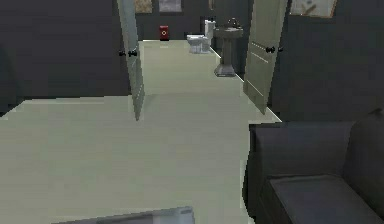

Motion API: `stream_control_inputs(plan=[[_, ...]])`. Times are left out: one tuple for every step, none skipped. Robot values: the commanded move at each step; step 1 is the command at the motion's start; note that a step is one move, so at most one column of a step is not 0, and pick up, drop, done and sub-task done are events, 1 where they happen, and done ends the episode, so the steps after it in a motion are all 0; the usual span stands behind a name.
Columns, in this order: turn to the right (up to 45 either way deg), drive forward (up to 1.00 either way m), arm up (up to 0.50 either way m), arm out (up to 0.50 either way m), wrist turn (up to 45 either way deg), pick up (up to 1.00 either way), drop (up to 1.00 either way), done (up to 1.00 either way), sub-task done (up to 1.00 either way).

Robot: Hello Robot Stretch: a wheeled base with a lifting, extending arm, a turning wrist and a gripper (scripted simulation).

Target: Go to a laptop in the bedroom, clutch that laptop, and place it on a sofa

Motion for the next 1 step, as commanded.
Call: stream_control_inputs(plan=[[0.0, 0.0, 0.0, 0.48, 0.0, 0.0, 0.0, 0.0, 0.0]])
